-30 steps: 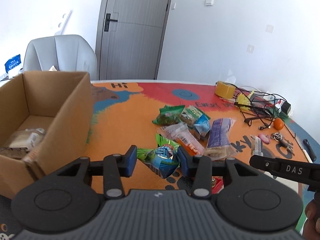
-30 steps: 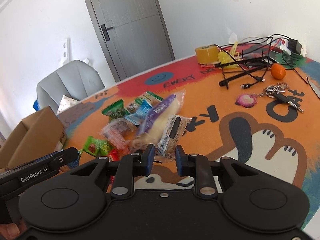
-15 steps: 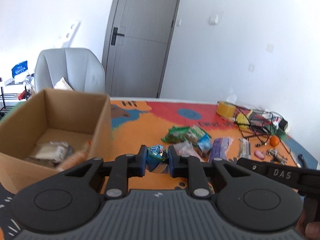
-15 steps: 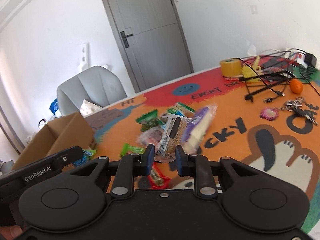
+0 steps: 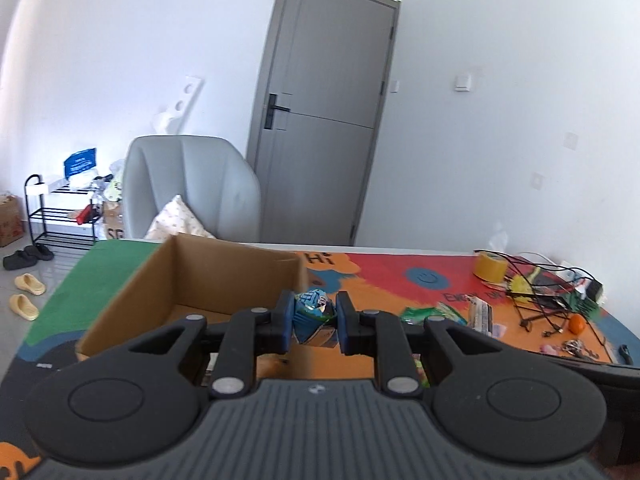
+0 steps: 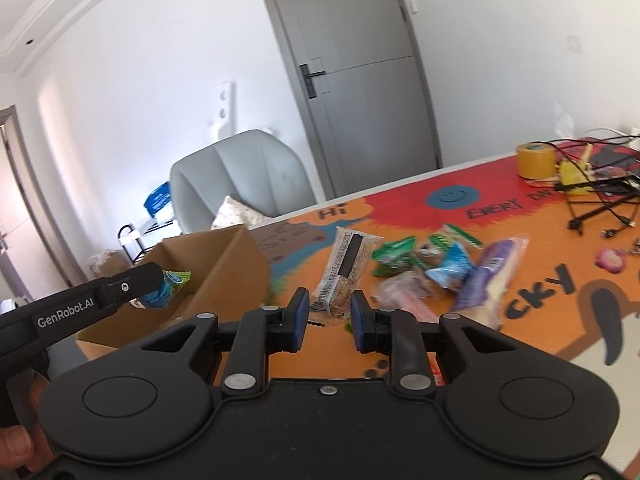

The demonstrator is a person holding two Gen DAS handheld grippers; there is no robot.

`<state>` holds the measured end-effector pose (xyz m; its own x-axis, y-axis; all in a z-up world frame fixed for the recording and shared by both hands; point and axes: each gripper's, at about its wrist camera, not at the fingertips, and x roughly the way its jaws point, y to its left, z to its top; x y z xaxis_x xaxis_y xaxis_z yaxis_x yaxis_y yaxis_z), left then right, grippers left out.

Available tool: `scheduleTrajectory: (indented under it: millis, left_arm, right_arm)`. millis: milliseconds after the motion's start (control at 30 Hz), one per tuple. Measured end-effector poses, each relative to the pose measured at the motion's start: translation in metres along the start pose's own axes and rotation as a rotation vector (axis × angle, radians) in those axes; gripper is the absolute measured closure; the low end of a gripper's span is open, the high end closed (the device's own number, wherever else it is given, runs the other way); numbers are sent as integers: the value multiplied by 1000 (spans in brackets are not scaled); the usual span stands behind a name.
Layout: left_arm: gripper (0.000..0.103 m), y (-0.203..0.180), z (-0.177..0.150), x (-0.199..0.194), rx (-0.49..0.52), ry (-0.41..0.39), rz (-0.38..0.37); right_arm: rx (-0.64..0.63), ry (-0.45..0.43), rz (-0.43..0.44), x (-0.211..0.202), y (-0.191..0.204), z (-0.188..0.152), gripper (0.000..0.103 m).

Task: Organize snacks
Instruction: 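Release the blue candy into the box with left tool while right tool releases clear bag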

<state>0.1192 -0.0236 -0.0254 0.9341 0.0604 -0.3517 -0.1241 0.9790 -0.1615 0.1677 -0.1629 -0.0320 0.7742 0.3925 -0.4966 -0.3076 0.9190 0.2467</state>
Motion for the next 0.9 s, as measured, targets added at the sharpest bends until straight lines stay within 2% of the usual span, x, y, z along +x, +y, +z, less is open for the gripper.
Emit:
scheduleTrajectory:
  millis: [633,767,900]
  left_arm:
    - [82,67,8,-2,-73,4,124]
    - [78,80,7,3,-115,54,116]
    - [70,89,5,-2,-128,39,157]
  right_arm:
    - [-87,31,112,29,75,4,79]
    - [-106,45,127,36,89,4,79]
    - [-116,59,141,40,100,3,79]
